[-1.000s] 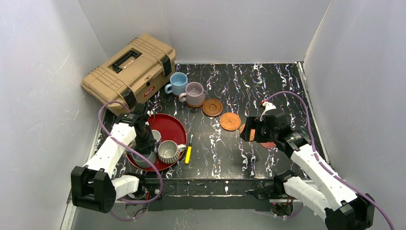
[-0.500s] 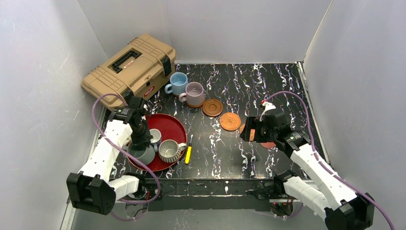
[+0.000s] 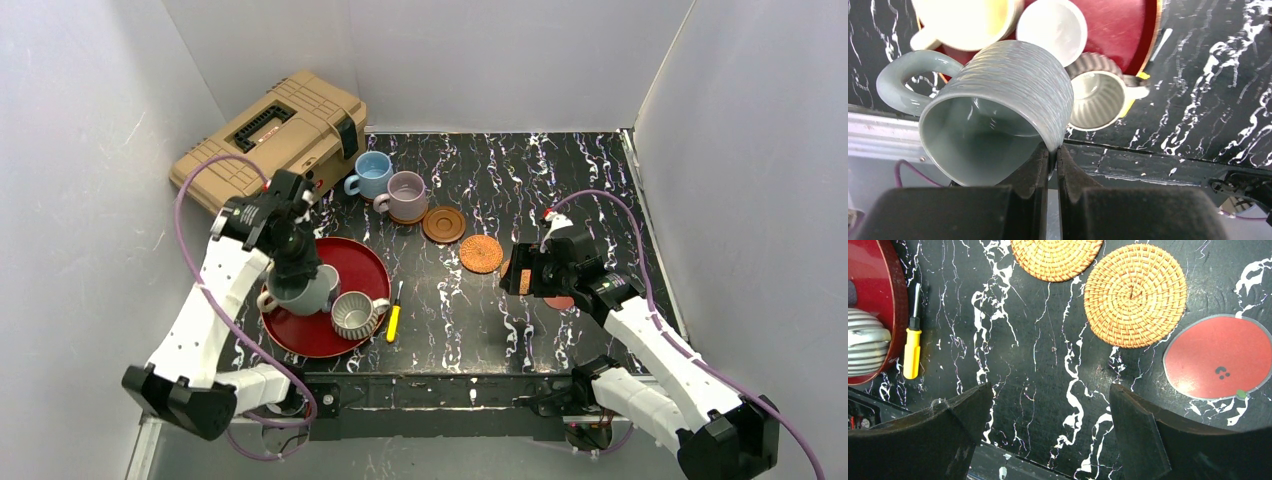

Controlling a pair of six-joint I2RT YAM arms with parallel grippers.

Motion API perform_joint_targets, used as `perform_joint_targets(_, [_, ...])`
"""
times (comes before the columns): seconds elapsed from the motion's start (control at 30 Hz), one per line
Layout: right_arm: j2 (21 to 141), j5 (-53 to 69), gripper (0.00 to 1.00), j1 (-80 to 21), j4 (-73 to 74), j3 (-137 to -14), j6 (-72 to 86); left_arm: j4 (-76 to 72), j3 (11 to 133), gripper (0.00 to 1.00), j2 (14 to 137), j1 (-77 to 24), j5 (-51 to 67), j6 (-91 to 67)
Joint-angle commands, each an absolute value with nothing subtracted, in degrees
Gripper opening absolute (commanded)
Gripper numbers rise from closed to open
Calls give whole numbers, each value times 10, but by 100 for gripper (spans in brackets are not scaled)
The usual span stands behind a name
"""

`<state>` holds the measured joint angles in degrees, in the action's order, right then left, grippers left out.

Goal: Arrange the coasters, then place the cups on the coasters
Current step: Pick up the cup from the tray, then place the cup on the tray.

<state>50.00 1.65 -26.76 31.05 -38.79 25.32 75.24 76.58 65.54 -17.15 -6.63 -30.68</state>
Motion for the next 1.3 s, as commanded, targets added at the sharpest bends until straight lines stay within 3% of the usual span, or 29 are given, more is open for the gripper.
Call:
perform_joint_targets(0.0, [498, 20, 95, -271, 286, -389, 256, 753, 879, 0, 716, -239, -122, -320])
perform_joint_targets(0.2, [488, 13, 95, -271, 294, -393, 255, 709, 942, 0, 803, -281, -116, -324])
perform_joint_targets(0.67, [484, 10, 95, -271, 304, -397, 248, 586, 945, 0, 929, -302, -100, -324])
perform_joint_targets(1.27, [478, 14, 95, -270, 302, -390, 253, 473, 861, 0, 1012, -301, -106, -396])
